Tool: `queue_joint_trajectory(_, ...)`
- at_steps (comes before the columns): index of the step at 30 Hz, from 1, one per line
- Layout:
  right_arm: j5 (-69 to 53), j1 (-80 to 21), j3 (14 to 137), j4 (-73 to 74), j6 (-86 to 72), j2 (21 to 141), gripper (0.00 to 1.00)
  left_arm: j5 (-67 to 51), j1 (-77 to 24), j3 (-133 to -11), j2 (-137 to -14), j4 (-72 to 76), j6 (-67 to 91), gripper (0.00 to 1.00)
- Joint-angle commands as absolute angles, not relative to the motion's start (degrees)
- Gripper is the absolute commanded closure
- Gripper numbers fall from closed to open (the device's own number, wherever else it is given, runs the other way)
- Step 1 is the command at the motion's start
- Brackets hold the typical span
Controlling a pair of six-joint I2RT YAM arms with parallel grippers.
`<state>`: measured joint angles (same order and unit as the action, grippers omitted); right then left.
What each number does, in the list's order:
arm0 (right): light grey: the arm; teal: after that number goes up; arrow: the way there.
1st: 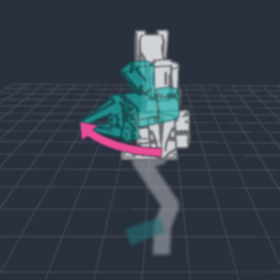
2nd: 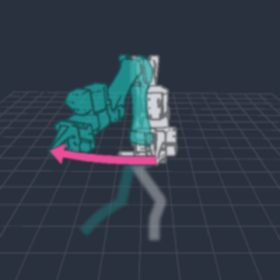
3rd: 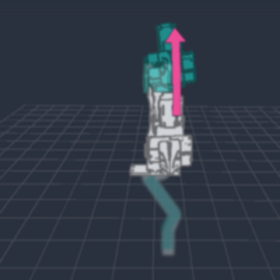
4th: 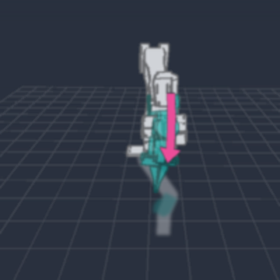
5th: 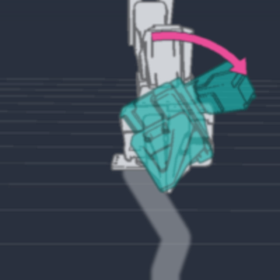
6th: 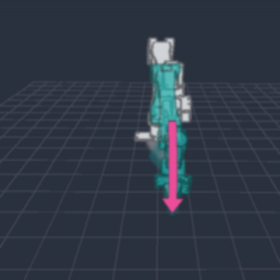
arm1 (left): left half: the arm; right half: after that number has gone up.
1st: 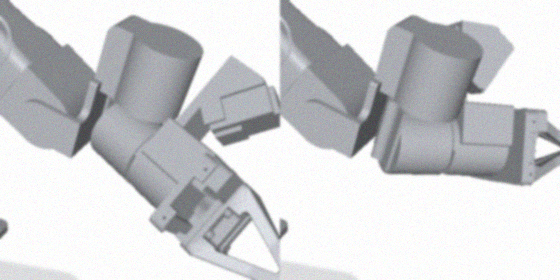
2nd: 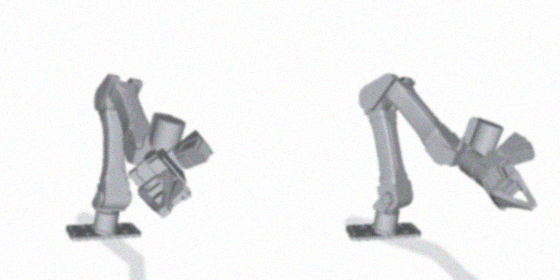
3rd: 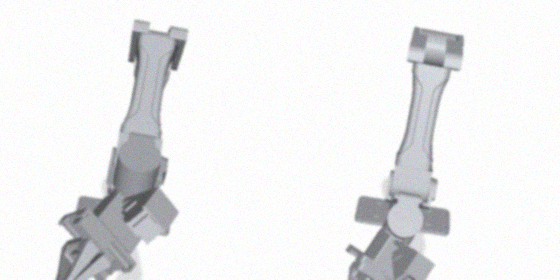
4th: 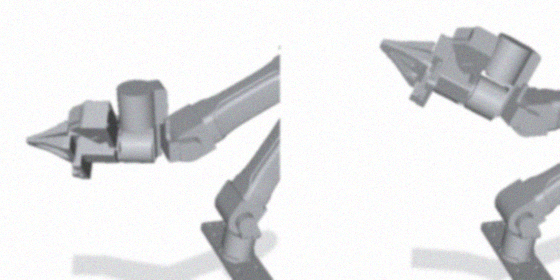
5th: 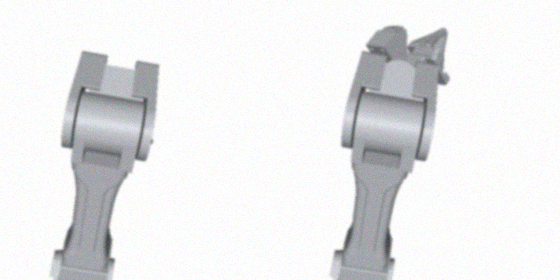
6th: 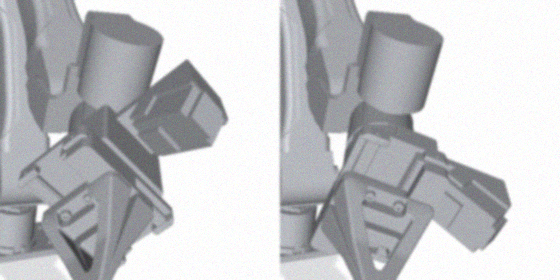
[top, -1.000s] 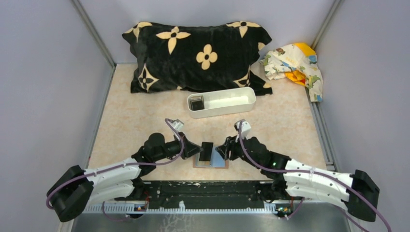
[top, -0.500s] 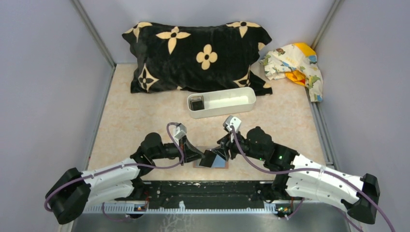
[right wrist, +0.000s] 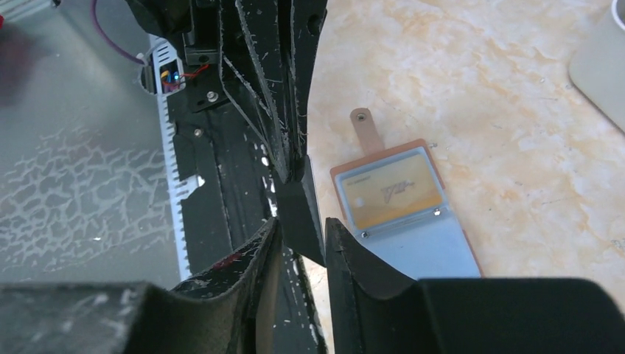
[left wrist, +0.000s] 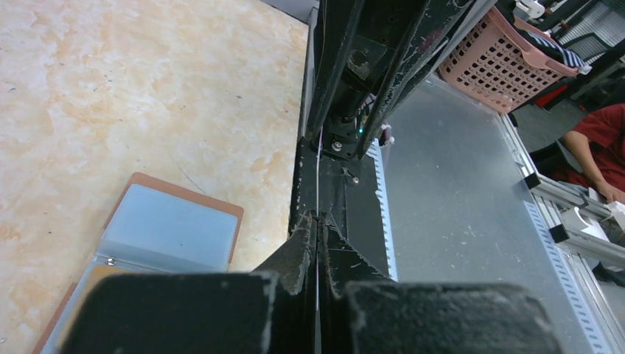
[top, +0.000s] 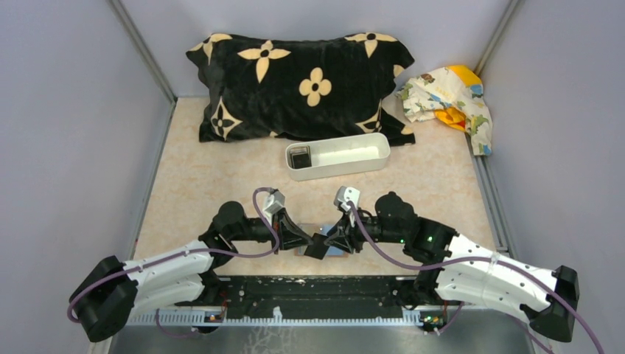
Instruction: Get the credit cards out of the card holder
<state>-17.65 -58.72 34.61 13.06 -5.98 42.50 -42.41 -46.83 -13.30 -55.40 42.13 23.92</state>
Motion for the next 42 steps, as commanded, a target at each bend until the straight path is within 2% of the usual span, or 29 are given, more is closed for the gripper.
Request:
queue_joint_trajectory(1, -20.27, -58.44, 36.75, 11.53, -5.73, 42.77, 0.73, -44.51, -46.66, -15.12, -54.9, 44.46, 23.2, 1.0)
queue_joint_trajectory(11, -21.43, -58.44, 36.18, 11.34, -5.74, 43.75, 0.75, -44.64, -46.67, -15.21, -53.03, 44.78, 24.08, 1.0)
queue_joint_trajectory(14, -21.87, -58.36, 36.05, 11.25, -5.88, 43.95, 0.8, -44.65, -46.66, -15.16, -53.02, 44.84, 24.21, 1.0)
queue_joint_trajectory(18, -21.63, -58.38, 36.06, 11.16, -5.96, 43.87, 1.0, -44.65, -46.65, -15.04, -53.15, 44.82, 24.2, 1.0)
queue_joint_trajectory(25, -17.85, -58.36, 35.9, 10.53, -5.87, 43.59, 1.0, -42.08, -46.67, -14.92, -52.15, 42.28, 23.48, 0.99)
queue_joint_trajectory(26, -16.14, -58.41, 35.86, 10.36, -5.49, 43.67, 1.0, -40.48, -46.67, -14.94, -51.67, 40.92, 22.87, 0.92)
queue_joint_trajectory(27, -14.5, -58.39, 35.94, 10.11, -5.14, 43.87, 1.0, -39.17, -46.67, -14.94, -50.85, 39.36, 22.47, 0.78)
queue_joint_trajectory(28, -12.9, -58.37, 36.13, 9.88, -4.58, 44.12, 1.0, -37.21, -46.67, -14.9, -49.84, 37.52, 22.05, 0.69)
queue_joint_trajectory(32, -9.75, -57.43, 38.15, 9.15, -1.13, 47.14, 1.0, -27.74, -46.67, -13.6, -41.57, 29.28, 21.41, 0.4)
queue_joint_trajectory(36, -14.29, -51.51, 42.2, 8.42, 2.38, 51.57, 1.0, -17.32, -46.67, -12.14, -32.08, 21.35, 22.19, 0.14)
queue_joint_trajectory(39, -17.83, -45.58, 46.15, 6.9, 5.59, 56.33, 1.0, -11.7, -46.67, -11.7, -27.03, 16.46, 23.03, 0.02)
queue_joint_trajectory(42, -19.77, -41.48, 52.7, 7.36, 9.79, 63.81, 1.0, -8.85, -46.65, -11.56, -25.15, 13.78, 23.67, 0.0)
